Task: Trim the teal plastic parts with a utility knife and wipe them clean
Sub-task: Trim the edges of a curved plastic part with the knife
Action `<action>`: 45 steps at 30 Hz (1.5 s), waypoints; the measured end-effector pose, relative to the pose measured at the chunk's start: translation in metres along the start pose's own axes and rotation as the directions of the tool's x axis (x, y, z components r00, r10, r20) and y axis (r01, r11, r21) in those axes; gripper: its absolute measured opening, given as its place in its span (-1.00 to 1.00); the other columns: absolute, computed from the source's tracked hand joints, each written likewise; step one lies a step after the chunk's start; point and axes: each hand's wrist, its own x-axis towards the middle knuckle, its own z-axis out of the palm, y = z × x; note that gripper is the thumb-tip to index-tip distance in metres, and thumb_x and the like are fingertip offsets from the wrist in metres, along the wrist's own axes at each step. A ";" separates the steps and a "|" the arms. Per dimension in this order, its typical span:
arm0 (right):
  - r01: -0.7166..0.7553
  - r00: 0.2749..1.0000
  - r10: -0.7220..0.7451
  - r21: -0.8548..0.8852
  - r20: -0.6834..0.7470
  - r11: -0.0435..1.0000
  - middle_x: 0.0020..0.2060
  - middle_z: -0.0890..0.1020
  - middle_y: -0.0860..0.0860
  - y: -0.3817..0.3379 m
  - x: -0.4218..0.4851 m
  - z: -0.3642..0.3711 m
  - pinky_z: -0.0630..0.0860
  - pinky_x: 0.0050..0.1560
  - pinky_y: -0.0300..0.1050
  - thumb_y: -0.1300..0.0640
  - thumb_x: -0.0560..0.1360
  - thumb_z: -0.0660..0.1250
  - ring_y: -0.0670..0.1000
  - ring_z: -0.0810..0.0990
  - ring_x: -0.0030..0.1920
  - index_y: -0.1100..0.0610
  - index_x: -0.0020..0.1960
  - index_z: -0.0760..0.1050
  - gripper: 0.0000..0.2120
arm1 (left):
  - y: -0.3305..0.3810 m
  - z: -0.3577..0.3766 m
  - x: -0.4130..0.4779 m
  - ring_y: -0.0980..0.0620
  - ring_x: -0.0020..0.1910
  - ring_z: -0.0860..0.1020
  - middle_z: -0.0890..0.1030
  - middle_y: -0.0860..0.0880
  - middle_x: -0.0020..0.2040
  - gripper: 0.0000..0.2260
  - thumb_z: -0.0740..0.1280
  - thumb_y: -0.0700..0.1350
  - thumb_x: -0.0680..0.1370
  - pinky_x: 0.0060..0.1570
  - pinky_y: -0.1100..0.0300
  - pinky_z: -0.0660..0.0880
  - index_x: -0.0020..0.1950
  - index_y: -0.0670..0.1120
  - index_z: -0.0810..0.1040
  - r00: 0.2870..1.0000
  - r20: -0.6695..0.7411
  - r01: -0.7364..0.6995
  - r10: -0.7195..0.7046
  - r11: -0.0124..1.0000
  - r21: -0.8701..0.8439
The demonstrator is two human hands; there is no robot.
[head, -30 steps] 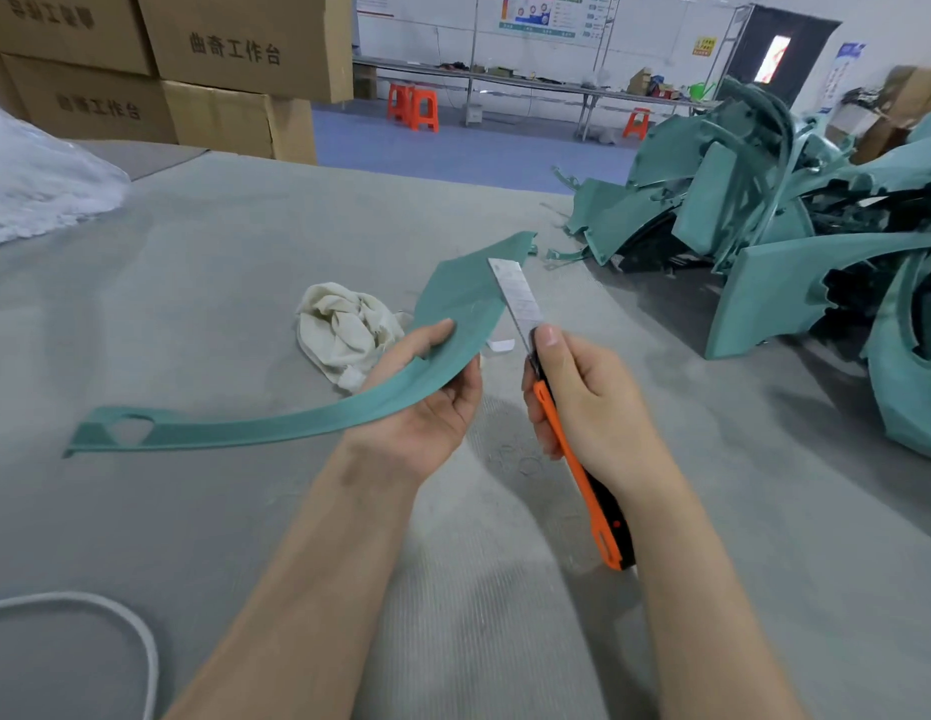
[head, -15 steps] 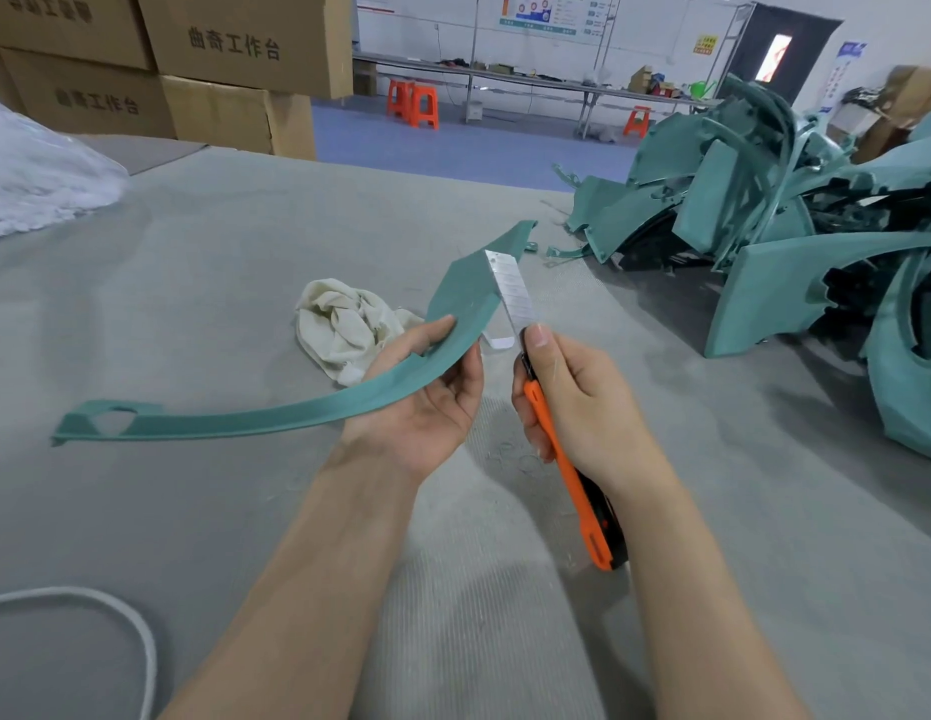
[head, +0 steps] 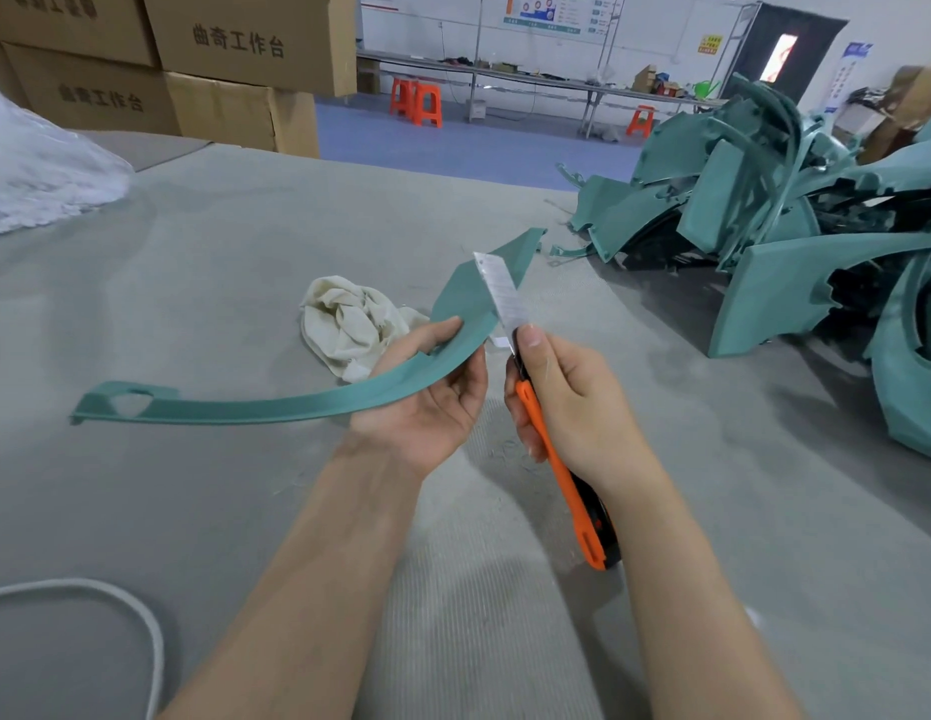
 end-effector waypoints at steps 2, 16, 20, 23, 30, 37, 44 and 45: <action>0.005 1.000 -0.005 -0.010 0.004 1.000 -0.55 0.44 -0.03 0.000 0.000 0.001 0.33 -0.56 -0.21 -0.03 0.68 0.07 -0.04 0.39 -0.60 0.13 -0.33 0.38 -0.54 | 0.001 0.000 0.000 0.08 -0.38 0.60 0.63 -0.08 -0.25 -0.92 0.33 -0.28 0.50 -0.39 0.31 0.56 -0.20 -0.21 0.57 1.000 -0.012 0.010 -0.011 1.000 -0.016; 0.047 0.997 -0.050 0.046 0.064 0.998 -0.53 0.45 0.02 0.002 0.000 0.000 0.32 -0.58 -0.22 -0.01 0.67 0.06 -0.04 0.38 -0.61 0.14 -0.32 0.38 -0.56 | -0.001 0.003 0.000 0.05 -0.40 0.61 0.63 -0.12 -0.31 -0.90 0.34 -0.30 0.47 -0.44 0.30 0.55 -0.26 -0.25 0.55 0.998 -0.033 0.042 -0.045 0.995 -0.088; 0.056 0.994 -0.060 0.056 0.088 0.997 -0.53 0.46 -0.01 0.002 0.000 0.000 0.33 -0.57 -0.25 -0.03 0.67 0.06 -0.04 0.39 -0.62 0.11 -0.32 0.40 -0.57 | -0.002 0.004 -0.001 0.05 -0.42 0.61 0.62 -0.13 -0.33 -0.87 0.33 -0.30 0.48 -0.44 0.30 0.55 -0.27 -0.26 0.55 0.999 -0.029 0.031 -0.034 0.996 -0.082; 0.053 0.994 -0.060 0.069 0.092 0.996 -0.53 0.46 0.00 0.001 0.000 0.000 0.32 -0.58 -0.27 0.00 0.68 0.05 -0.04 0.38 -0.62 0.12 -0.31 0.40 -0.57 | -0.002 0.004 -0.001 0.04 -0.41 0.61 0.62 -0.13 -0.32 -0.82 0.33 -0.30 0.47 -0.44 0.30 0.56 -0.35 -0.27 0.57 0.999 -0.032 0.034 -0.037 0.996 -0.087; 0.026 0.982 -0.032 0.033 0.187 0.999 -0.54 0.43 -0.01 -0.001 -0.004 0.010 0.28 -0.59 -0.27 0.00 0.67 0.09 -0.05 0.35 -0.62 0.16 -0.30 0.38 -0.57 | -0.003 0.005 0.001 0.07 -0.50 0.55 0.56 -0.08 -0.41 -0.90 0.31 -0.23 0.28 -0.47 0.33 0.48 -0.44 -0.19 0.53 0.999 -0.053 0.003 -0.001 0.999 0.035; 0.021 0.989 -0.030 0.068 0.145 0.997 -0.52 0.45 0.04 -0.004 -0.004 0.004 0.31 -0.56 -0.26 -0.01 0.67 0.08 -0.03 0.37 -0.61 0.26 -0.28 0.38 -0.54 | -0.001 0.003 0.005 0.05 -0.50 0.55 0.56 -0.10 -0.40 -0.98 0.31 -0.26 0.31 -0.51 0.30 0.50 -0.31 -0.21 0.51 0.999 -0.032 -0.026 0.028 0.999 0.038; 0.040 0.998 -0.044 0.073 0.054 0.997 -0.52 0.45 0.04 -0.003 -0.001 0.003 0.32 -0.58 -0.23 0.01 0.67 0.06 -0.04 0.38 -0.61 0.17 -0.29 0.41 -0.57 | 0.003 0.002 0.002 0.05 -0.43 0.60 0.62 -0.13 -0.29 -0.95 0.34 -0.30 0.43 -0.48 0.31 0.53 -0.24 -0.25 0.54 1.000 -0.002 0.026 -0.026 0.998 -0.064; 0.039 0.998 -0.043 0.069 0.056 0.997 -0.52 0.45 0.04 -0.003 -0.002 0.004 0.32 -0.59 -0.23 0.00 0.67 0.07 -0.04 0.38 -0.61 0.18 -0.28 0.41 -0.57 | 0.003 0.002 0.002 0.05 -0.43 0.59 0.61 -0.13 -0.29 -0.92 0.33 -0.30 0.46 -0.48 0.31 0.53 -0.24 -0.25 0.54 1.000 -0.007 0.025 -0.026 0.998 -0.065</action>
